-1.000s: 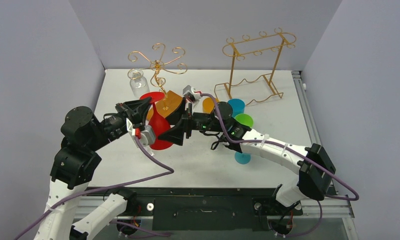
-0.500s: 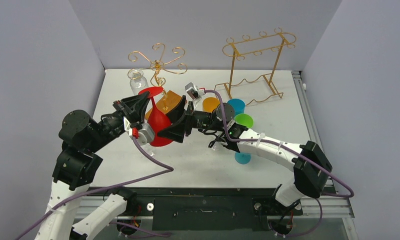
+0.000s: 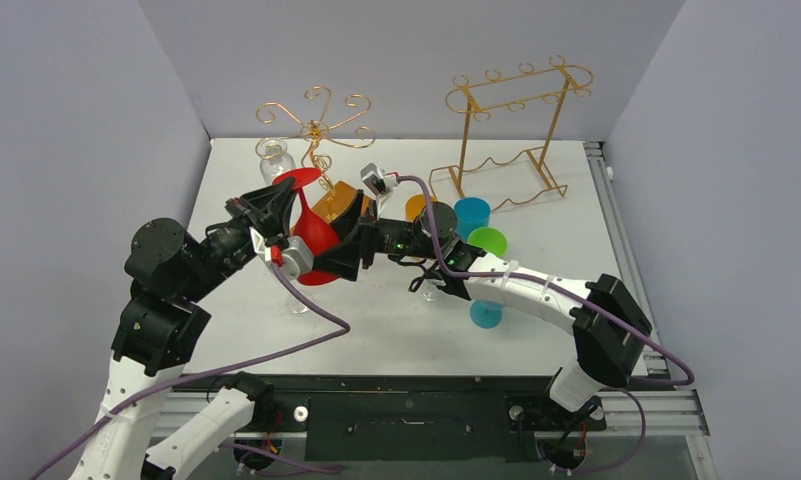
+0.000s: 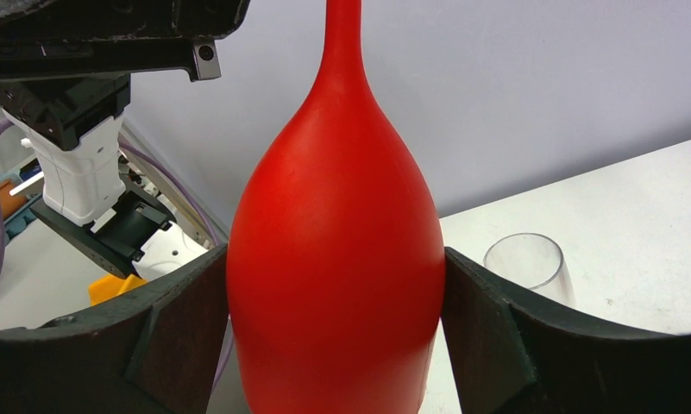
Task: Place the wine glass upside down on the wine glass rack
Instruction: Turn the wine glass upside down at the wine rack.
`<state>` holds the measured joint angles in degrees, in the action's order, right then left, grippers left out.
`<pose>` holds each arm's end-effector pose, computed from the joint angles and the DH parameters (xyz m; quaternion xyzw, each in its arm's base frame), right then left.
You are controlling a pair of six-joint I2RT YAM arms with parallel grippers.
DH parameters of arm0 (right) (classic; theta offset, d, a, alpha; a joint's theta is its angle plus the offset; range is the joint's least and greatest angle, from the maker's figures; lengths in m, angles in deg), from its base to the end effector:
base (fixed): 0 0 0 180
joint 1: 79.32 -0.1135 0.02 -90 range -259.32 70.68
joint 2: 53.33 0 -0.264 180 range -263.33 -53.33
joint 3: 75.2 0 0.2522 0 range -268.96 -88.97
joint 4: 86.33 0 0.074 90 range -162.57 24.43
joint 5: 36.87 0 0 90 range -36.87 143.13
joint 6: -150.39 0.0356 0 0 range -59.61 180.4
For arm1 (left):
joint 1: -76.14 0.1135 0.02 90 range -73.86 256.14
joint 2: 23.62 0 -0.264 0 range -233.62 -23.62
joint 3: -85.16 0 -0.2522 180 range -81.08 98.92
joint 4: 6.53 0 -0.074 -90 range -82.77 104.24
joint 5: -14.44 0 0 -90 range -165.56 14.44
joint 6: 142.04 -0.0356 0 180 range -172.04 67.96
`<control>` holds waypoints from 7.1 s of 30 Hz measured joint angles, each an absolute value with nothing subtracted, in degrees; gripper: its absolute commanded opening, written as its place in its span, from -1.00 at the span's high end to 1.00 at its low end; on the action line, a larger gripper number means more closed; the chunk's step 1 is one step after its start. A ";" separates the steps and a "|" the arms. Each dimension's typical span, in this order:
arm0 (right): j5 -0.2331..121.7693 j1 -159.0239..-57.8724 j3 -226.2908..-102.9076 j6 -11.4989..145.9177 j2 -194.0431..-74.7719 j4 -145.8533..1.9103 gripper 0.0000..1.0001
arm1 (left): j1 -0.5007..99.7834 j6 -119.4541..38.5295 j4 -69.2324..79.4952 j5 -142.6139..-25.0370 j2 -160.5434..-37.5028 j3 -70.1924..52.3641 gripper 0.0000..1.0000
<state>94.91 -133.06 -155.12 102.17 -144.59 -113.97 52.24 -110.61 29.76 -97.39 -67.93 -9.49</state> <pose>0.1995 0.3120 0.3561 -0.3422 0.5275 0.6972 0.3443 0.1117 -0.0640 0.4724 0.5431 0.4082 0.0929 0.7279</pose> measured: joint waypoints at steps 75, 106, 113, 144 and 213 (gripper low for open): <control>77.86 -126.37 -176.12 71.77 -162.73 -87.59 0.10 | 52.22 -77.49 35.86 -73.21 -77.05 3.65 -0.93; 76.48 -127.02 -162.94 69.52 -156.92 -98.92 0.14 | 52.22 -77.30 37.02 -68.67 -79.25 4.48 -0.93; 76.04 -127.05 -163.16 65.50 -156.92 -98.52 0.14 | 52.22 -77.30 37.30 -68.34 -79.76 4.48 -0.92; 68.28 -128.05 -156.32 68.03 -157.60 -115.85 -0.51 | 52.22 -77.49 37.78 -66.81 -81.42 4.96 -0.92; 64.20 -130.04 -150.72 79.29 -159.13 -123.53 -0.63 | 55.06 -107.15 35.29 -93.37 -94.16 -2.15 0.22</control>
<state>64.20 -130.04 -150.72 79.29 -159.13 -123.53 55.06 -107.15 35.29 -93.37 -94.16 -2.15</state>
